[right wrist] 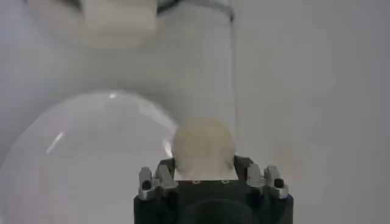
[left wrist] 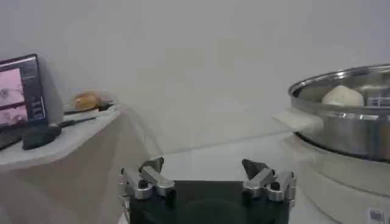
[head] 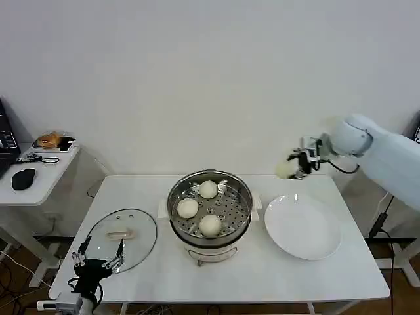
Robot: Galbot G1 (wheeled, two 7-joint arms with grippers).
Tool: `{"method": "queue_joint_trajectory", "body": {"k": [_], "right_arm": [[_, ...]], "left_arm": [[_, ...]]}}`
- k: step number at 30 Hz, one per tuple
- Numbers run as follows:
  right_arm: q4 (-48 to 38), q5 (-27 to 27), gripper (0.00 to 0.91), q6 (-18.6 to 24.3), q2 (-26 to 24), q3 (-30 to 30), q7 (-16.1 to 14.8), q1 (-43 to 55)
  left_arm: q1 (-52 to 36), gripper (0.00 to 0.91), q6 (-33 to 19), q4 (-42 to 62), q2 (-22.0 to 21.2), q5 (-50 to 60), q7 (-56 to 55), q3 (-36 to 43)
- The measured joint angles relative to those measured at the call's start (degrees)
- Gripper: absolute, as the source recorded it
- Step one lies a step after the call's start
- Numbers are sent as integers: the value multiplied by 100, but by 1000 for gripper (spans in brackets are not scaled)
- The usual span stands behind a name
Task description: Take steamed baozi put them in steamer then cover it.
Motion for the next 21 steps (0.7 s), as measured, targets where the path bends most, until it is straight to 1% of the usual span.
{"method": "queue_joint_trajectory", "body": {"k": [4,8,14,17,21], "right_arm": [[320,590,665,-351,282,-424,273,356],[494,1199,665,-757,597,-803,621,575],[604,1985,665,-1283,1024,-1115,1077,686],[590,2228,665,-1458,1219,-1211,1258,663],[518,2418,665,-1633,1410,-1306,1399,552]], "left_arm": [[-40,907,3,-6,-8,33,-2,34],[-54,907,7,-40,-15,36,-3,36],[-76,907,7,-51,-13,22,-2,2],[-91,907,5,-28,-9,9,1,-10],[-114,907,5,8,-9,-2,2,-17]]}}
